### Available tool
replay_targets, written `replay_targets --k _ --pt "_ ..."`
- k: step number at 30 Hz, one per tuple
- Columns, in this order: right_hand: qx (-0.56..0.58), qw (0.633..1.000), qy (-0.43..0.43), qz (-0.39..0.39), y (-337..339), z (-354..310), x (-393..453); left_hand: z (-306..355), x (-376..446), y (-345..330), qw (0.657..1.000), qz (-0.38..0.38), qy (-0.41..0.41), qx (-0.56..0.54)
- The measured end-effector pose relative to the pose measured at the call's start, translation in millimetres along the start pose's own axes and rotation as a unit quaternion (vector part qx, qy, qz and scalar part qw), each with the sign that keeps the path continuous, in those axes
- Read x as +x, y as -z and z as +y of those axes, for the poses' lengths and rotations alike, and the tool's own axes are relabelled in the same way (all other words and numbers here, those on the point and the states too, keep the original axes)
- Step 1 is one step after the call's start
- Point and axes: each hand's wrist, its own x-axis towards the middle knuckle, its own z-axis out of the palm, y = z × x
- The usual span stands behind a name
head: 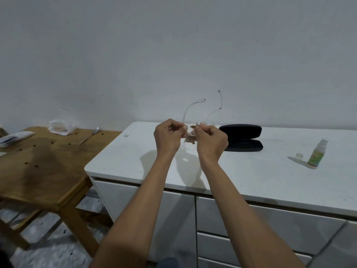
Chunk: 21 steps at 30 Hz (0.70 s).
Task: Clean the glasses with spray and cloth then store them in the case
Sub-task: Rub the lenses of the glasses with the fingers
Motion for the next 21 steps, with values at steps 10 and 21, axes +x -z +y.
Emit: replay_targets --k 10,21 --pt "0.157 0.986 -0.061 0.006 -19.9 -6.5 12.4 16.9 -11.4 -17.5 0.997 0.036 -0.061 -0.003" --pt "0.028 0.969 -0.1 -0.226 9.1 -5.3 20.7 -5.3 17.8 11.8 1.0 0.007 0.003 0.009"
